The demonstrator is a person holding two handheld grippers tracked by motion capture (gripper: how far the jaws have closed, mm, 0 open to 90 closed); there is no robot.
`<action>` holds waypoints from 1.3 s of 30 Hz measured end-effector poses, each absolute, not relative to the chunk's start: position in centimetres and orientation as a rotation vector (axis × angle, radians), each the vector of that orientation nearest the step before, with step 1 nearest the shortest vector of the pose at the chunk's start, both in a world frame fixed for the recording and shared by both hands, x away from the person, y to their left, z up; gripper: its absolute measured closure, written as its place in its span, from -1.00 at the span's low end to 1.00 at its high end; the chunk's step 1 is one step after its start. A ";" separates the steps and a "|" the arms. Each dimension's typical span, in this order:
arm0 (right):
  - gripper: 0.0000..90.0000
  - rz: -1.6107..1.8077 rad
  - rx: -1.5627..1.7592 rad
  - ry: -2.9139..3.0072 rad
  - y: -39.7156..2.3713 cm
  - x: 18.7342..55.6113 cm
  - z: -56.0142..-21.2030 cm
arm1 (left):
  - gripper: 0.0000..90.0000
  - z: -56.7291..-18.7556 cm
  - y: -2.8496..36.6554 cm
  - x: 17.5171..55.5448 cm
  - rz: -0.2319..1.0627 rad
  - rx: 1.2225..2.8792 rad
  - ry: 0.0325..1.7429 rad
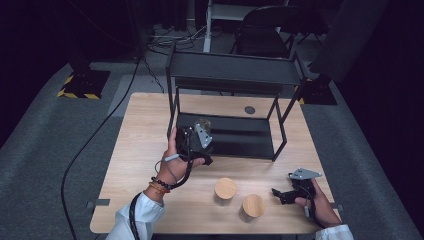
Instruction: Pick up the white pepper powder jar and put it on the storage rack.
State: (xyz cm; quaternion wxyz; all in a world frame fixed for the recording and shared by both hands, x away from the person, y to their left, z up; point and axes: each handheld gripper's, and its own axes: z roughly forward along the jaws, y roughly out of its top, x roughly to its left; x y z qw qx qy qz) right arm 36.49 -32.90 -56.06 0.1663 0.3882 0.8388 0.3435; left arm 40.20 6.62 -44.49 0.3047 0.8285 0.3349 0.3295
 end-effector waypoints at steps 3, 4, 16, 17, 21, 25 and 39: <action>-1.00 0.978 1.105 2.388 -32.9 36.5 -56.1 | -0.94 -45.1 6.9 39.9 0.865 2.200 0.892; -1.00 0.978 1.105 2.388 -32.9 36.5 -56.1 | -0.94 -45.3 6.9 39.7 0.858 2.201 0.893; -1.00 0.978 1.105 2.388 -32.9 36.5 -56.1 | -0.94 -48.3 8.2 38.1 0.832 2.247 0.903; -1.00 0.978 1.105 2.388 -32.9 36.5 -56.1 | -0.94 -48.6 8.3 38.0 0.830 2.252 0.904; -1.00 0.978 1.105 2.388 -32.9 36.5 -56.1 | -0.94 -49.4 8.8 37.6 0.828 2.265 0.911; -1.00 0.978 1.105 2.388 -32.9 36.5 -56.1 | -0.94 -50.1 9.4 37.2 0.820 2.279 0.920; -1.00 0.978 1.105 2.388 -32.9 36.5 -56.1 | -0.94 -52.7 12.1 35.5 0.801 2.344 0.956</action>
